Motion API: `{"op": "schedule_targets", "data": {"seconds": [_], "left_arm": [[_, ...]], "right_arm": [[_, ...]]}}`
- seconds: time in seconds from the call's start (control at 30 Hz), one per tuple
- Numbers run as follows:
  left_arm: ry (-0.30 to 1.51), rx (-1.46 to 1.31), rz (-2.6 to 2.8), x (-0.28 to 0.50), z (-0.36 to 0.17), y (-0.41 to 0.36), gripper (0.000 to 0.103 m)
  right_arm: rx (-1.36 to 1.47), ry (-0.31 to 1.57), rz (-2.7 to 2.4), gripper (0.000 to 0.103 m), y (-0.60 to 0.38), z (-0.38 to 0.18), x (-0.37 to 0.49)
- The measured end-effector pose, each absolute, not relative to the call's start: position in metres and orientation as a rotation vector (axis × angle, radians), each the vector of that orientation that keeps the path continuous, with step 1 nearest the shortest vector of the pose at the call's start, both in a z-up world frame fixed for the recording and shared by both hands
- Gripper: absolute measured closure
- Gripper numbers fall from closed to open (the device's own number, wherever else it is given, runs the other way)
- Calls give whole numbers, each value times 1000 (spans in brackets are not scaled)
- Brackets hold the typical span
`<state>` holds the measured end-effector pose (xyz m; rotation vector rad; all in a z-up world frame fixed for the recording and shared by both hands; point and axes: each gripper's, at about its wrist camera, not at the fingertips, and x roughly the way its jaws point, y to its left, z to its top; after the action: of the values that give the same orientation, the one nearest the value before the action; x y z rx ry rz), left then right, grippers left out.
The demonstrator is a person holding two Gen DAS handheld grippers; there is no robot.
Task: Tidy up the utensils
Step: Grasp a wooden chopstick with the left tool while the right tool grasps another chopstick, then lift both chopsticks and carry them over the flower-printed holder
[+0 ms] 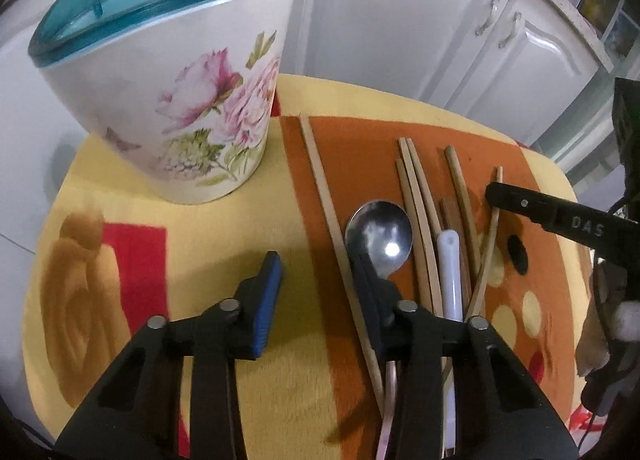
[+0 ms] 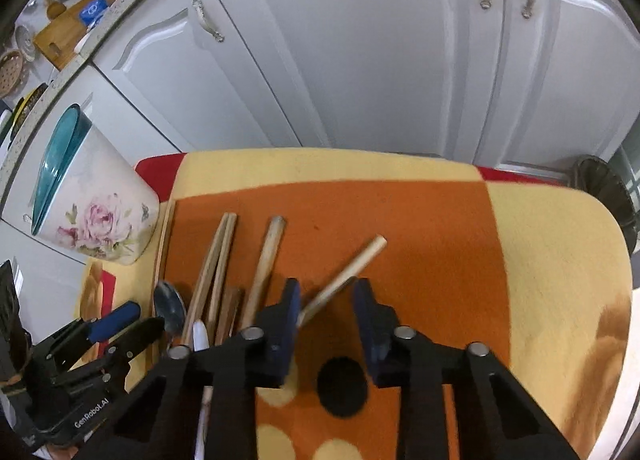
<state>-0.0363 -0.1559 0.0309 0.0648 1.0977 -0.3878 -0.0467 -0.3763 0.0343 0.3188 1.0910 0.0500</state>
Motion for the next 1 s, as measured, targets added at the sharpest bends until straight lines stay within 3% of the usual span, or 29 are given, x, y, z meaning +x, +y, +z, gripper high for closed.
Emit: {"op": "schedule_targets", "data": {"seconds": [0.03, 0.13, 0.23, 0.4, 0.5, 0.67, 0.77, 0.87, 0.9, 1.0], "left_arm": [[1103, 44, -403, -35, 30, -155, 88], [1132, -1, -440, -37, 31, -149, 96], [1136, 12, -451, -51, 33, -139, 97], [1152, 17, -462, -77, 34, -118, 98], [1160, 19, -467, -91, 35, -108, 99], [1165, 29, -459, -100, 37, -102, 99], [1158, 34, -447, -94, 40, -107, 99], [1152, 42, -423, -82, 44, -106, 86], [1143, 52, -417, -76, 45, -110, 81], [1141, 88, -386, -57, 42, -123, 80]], "right_arm": [[306, 1089, 55, 85, -375, 34, -45], [251, 1096, 99, 87, -368, 37, -49], [201, 1087, 121, 96, -366, 42, -62], [127, 1129, 138, 97, -369, 40, -87], [249, 1101, 108, 96, -386, 42, -91], [410, 1113, 100, 81, -399, 39, -71], [480, 1152, 104, 81, -395, 27, -55], [474, 1154, 123, 81, -388, 28, -42], [452, 1157, 128, 85, -385, 29, -39], [404, 1170, 165, 89, -375, 31, -37]]}}
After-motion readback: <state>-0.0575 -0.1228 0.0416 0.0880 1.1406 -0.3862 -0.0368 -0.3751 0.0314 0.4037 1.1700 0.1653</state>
